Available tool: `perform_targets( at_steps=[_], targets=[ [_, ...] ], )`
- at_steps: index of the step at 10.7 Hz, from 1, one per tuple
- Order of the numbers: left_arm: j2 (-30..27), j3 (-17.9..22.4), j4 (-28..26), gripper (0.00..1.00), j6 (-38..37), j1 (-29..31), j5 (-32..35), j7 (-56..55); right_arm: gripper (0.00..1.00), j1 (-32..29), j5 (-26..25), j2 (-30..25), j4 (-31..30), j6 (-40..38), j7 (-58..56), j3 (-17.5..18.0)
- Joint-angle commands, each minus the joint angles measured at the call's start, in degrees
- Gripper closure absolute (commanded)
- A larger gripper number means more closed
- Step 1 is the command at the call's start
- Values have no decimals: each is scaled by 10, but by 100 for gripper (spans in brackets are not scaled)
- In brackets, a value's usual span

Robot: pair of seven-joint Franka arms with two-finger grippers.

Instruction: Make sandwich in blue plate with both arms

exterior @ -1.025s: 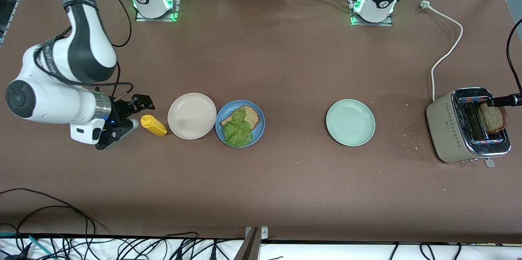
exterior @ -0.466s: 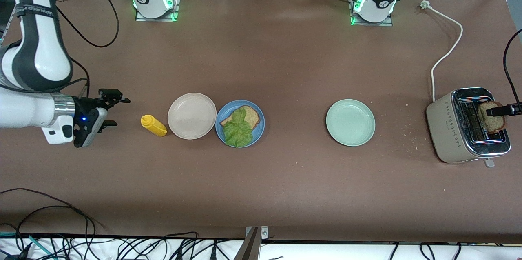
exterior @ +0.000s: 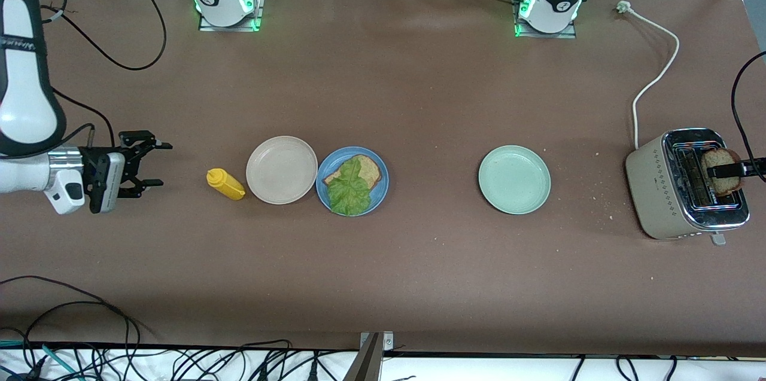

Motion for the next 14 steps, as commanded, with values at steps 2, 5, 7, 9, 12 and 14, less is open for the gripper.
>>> perform_targets(
  at_steps=[2,5,7,9,12,14],
  targets=[
    [4,-4,0,1,18,7,16,10,0,-58,86,73,44,-87,-132,5],
    [4,-4,-1,1,18,7,16,10,0,-62,123,101,41,-90,-218,-6],
    [6,-4,-1,1,18,7,16,10,0,-68,152,137,41,-89,-281,-6],
    [8,-4,-1,1,18,7,16,10,0,-67,188,173,43,-72,-362,-4],
    [11,-4,-1,24,18,7,16,10,0,-60,219,213,44,-35,-420,-1],
    [11,-4,-1,51,15,7,16,10,0,-47,223,223,45,-22,-428,3]
  ],
)
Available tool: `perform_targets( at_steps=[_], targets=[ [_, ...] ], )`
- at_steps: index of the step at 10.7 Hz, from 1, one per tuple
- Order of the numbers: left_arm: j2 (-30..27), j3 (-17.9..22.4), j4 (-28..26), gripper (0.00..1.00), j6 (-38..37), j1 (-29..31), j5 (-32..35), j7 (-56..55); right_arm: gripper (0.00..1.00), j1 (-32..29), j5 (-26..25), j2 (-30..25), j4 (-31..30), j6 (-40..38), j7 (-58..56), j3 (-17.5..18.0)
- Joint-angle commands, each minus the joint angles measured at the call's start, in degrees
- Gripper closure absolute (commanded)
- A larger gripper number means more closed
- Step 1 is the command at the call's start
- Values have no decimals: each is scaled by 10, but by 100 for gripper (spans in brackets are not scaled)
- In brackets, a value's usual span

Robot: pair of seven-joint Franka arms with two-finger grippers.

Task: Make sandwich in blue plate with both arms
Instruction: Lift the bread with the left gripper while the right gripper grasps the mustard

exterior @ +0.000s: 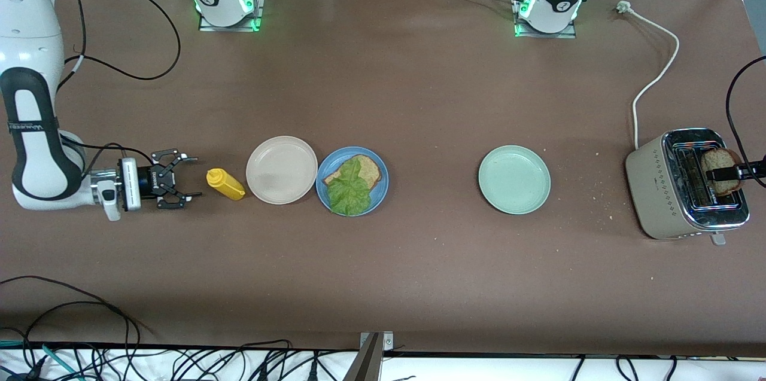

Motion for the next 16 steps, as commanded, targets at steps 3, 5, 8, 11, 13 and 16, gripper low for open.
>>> perform_targets(
  at_steps=[3,5,8,11,13,16],
  targets=[
    [0,-4,-1,99,-6,3,16,9,0,13,31,34,20,34,-24,32],
    [-1,-4,-1,100,-7,3,16,9,0,13,31,38,19,49,-24,35],
    [-19,-4,10,100,-30,3,16,23,3,15,31,44,20,77,-24,50],
    [-69,-8,11,100,-66,3,16,50,28,20,31,48,20,114,-24,64],
    [-101,-9,10,100,-89,4,12,57,69,22,31,48,20,125,-18,64],
    [-164,-20,10,100,-155,2,-2,57,100,31,23,43,23,141,-3,64]
  ],
)
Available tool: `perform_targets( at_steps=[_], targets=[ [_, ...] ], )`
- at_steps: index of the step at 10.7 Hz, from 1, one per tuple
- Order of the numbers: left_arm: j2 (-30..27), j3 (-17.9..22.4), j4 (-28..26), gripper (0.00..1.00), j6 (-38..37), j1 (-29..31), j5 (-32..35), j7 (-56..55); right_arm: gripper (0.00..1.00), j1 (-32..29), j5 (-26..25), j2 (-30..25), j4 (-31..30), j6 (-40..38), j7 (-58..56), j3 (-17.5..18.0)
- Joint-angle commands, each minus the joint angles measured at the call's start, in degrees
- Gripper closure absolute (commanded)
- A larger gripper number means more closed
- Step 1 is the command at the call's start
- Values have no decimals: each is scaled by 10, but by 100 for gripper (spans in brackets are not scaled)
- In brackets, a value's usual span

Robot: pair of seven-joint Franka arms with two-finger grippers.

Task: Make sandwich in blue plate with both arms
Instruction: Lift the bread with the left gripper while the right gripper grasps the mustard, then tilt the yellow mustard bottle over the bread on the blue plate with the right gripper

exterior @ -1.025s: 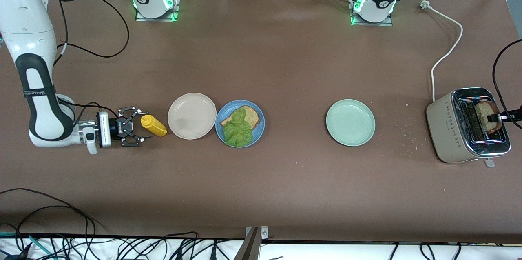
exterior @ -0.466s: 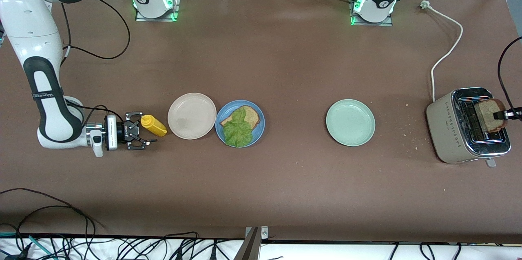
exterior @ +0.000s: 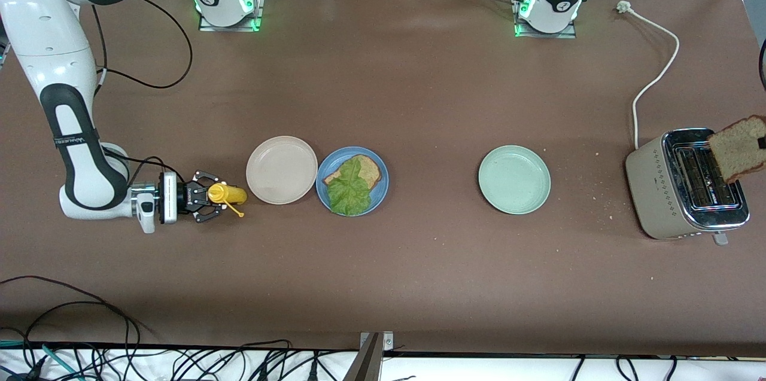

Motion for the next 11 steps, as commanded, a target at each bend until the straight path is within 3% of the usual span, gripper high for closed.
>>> perform_targets(
  at_steps=[1,6,11],
  targets=[
    [-73,-14,-11,100,-57,3,-29,13,100,14,-15,0,18,21,32,4],
    [-116,-26,-21,100,-130,-3,-121,-26,100,63,-192,-94,13,45,270,1],
    [-113,-102,-42,100,-127,-4,-132,-136,100,121,-301,-153,12,41,466,-1]
  ],
)
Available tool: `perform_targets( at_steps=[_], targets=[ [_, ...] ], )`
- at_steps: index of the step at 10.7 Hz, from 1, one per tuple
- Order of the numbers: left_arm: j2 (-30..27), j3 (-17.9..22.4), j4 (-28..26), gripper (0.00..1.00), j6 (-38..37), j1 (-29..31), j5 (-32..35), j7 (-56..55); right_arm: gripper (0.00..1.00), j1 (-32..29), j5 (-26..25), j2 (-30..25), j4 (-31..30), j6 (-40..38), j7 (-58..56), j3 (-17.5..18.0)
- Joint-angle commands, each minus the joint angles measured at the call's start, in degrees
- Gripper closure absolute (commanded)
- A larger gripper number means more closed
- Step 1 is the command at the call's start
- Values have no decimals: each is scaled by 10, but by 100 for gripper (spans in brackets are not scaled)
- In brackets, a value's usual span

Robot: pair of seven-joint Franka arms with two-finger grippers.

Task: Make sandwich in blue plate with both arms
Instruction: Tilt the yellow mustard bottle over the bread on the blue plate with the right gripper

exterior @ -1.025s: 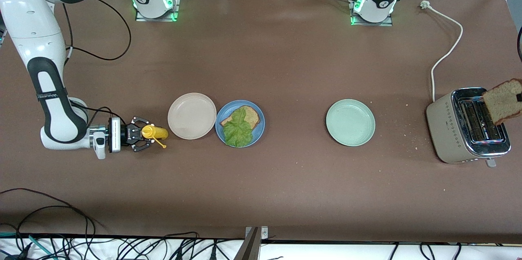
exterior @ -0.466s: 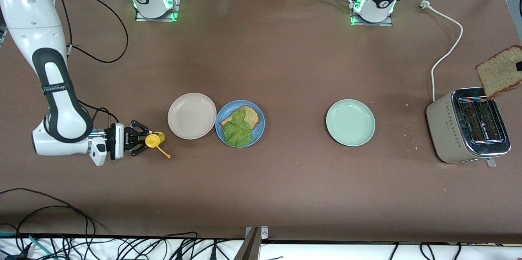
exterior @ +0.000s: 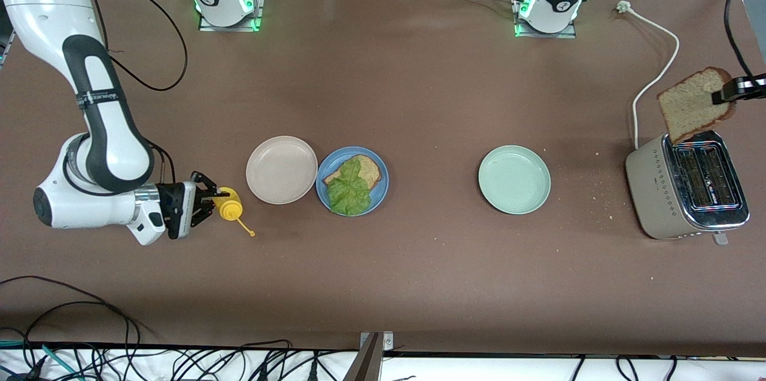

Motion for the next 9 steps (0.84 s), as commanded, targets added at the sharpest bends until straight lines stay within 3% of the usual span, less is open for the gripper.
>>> perform_targets(
  at_steps=[1,5,9],
  targets=[
    [-6,-35,-22,100,1,3,-14,-52,100,45,-56,-46,-17,-2,106,-12],
    [-4,-59,-43,100,22,2,-14,-80,100,163,-126,-78,-18,-4,237,-67],
    [2,-66,-55,100,36,-6,-14,-102,100,218,-205,-89,-17,-4,324,-70]
  ],
)
